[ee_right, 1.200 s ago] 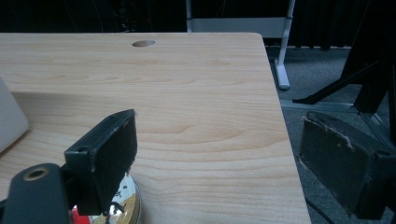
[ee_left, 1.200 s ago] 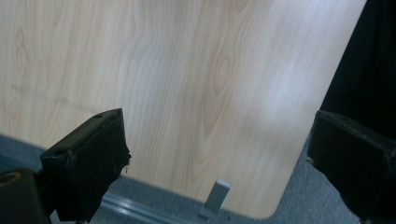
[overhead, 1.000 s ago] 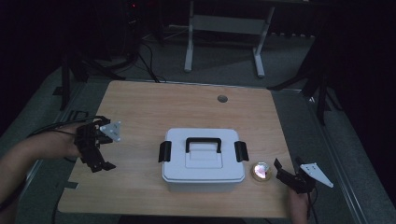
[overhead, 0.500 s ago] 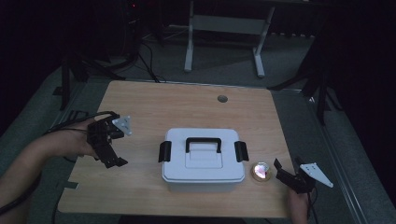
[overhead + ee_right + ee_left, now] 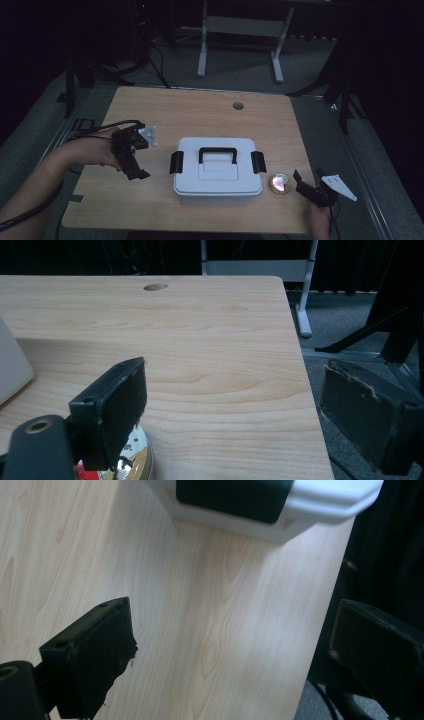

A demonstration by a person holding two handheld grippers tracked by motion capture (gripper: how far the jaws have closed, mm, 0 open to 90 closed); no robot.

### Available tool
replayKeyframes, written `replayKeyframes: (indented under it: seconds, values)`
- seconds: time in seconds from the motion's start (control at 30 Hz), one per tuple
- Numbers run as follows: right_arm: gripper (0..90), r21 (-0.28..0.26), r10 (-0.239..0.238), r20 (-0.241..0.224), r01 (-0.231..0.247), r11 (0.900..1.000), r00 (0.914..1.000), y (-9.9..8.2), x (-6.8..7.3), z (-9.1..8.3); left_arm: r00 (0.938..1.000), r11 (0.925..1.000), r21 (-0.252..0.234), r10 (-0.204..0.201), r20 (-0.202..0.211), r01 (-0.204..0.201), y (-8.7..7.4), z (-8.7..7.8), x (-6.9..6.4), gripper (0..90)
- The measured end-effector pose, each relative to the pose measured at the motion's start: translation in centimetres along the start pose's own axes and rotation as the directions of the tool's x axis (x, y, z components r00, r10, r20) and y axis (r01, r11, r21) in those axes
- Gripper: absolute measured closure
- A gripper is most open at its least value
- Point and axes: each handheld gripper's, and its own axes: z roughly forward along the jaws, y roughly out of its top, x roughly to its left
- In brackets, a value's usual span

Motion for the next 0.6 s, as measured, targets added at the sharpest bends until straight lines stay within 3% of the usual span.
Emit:
replayKeyframes:
  seconds: [0.2, 0.4, 0.6]
  values:
    - [11.5, 0.001, -0.001, -0.002, 0.001, 1.0000, 1.0000, 0.0, 0.0, 0.0, 0.9998, 0.9998, -0.006, 0.017, 0.007, -0.017, 1.3, 0.1, 0.0, 3.3]
    - [11.5, 0.000, 0.000, -0.003, 0.000, 1.0000, 1.0000, 0.0, 0.0, 0.0, 0.9972, 0.9966, -0.039, 0.073, 0.010, -0.073, 3.0, 0.3, -0.3, 3.3]
    - [11.5, 0.000, 0.001, -0.004, -0.001, 1.0000, 1.0000, 0.0, 0.0, 0.0, 0.9939, 0.9936, -0.027, 0.110, 0.006, -0.110, 4.9, 0.6, -0.5, 4.1]
